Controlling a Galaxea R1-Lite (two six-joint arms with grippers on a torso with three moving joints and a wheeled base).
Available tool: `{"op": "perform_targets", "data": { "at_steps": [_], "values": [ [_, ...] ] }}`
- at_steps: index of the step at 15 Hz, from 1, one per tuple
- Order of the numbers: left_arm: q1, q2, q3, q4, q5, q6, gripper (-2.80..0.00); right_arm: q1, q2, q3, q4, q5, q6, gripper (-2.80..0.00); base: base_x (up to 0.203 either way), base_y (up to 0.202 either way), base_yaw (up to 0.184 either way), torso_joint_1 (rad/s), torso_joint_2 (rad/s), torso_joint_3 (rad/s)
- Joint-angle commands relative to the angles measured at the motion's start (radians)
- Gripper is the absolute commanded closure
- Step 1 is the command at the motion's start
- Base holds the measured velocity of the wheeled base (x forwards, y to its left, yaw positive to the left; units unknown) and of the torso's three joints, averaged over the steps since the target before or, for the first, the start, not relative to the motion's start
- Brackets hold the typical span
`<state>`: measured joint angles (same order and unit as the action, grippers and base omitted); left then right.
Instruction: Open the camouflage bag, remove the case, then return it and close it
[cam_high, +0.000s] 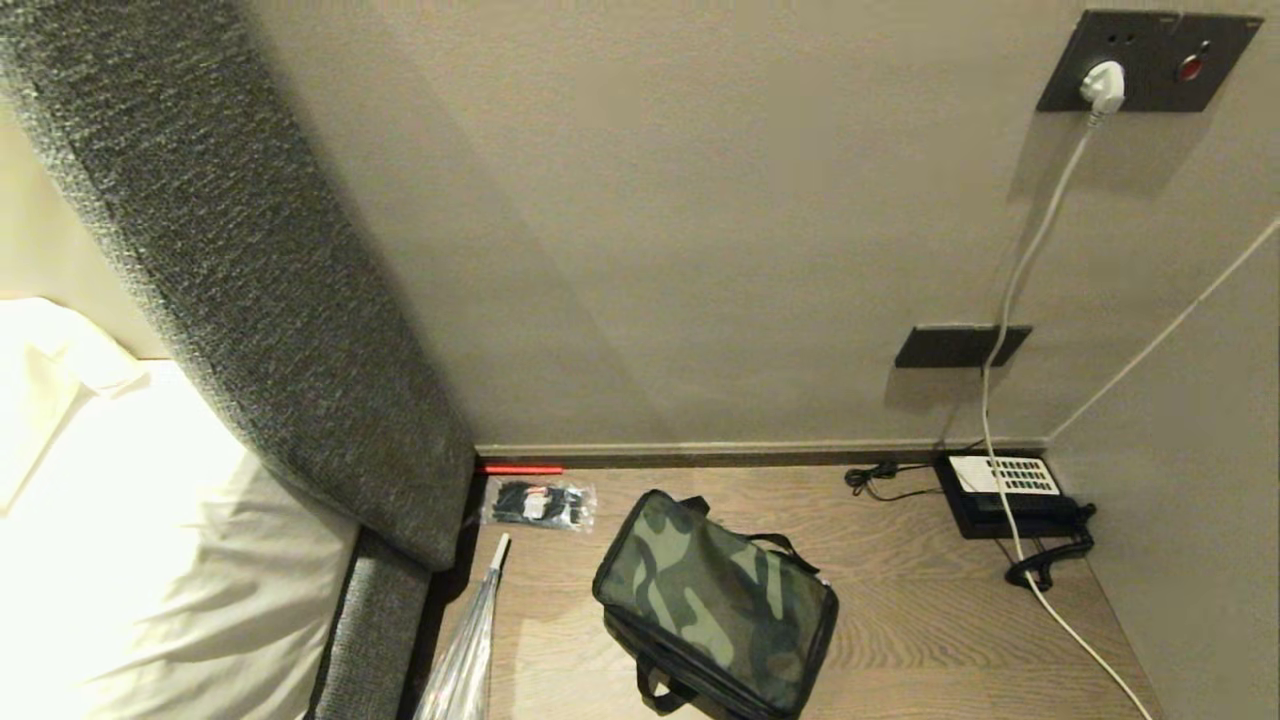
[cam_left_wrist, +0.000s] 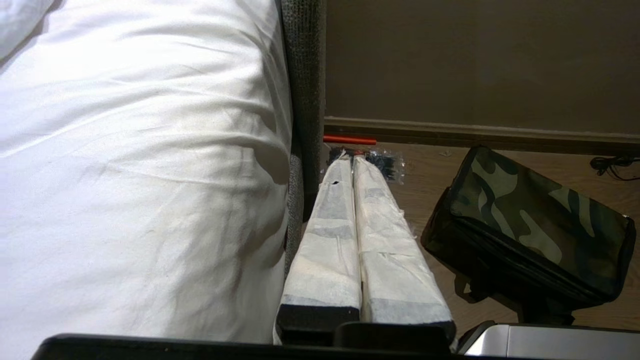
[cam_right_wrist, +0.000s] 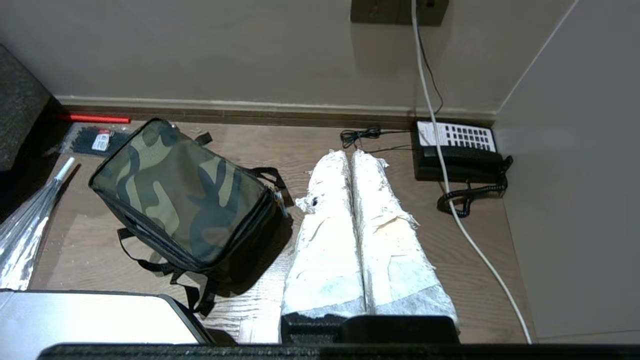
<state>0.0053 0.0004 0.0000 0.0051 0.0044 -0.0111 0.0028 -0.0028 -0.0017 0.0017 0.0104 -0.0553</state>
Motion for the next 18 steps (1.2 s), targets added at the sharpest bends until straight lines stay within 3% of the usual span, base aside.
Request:
{"op": "perform_targets", "data": {
  "at_steps": [1,15,18],
  "values": [
    [0.001,-0.001,0.002,-0.001,0.000,0.000,0.00,0.000,0.000,0.000,0.000,0.000,-0.001,0.00,0.000,0.000,0.000,-0.004,0.01,0.075],
    [0.001,0.000,0.000,0.006,-0.004,0.040,0.00,0.000,0.000,0.000,0.000,0.000,-0.001,0.00,0.000,0.000,0.000,0.000,0.00,0.006],
    [0.001,-0.002,0.002,0.004,-0.001,0.039,0.00,0.000,0.000,0.000,0.000,0.000,0.000,0.00,-0.001,-0.100,0.003,0.004,0.00,0.005]
  ]
}}
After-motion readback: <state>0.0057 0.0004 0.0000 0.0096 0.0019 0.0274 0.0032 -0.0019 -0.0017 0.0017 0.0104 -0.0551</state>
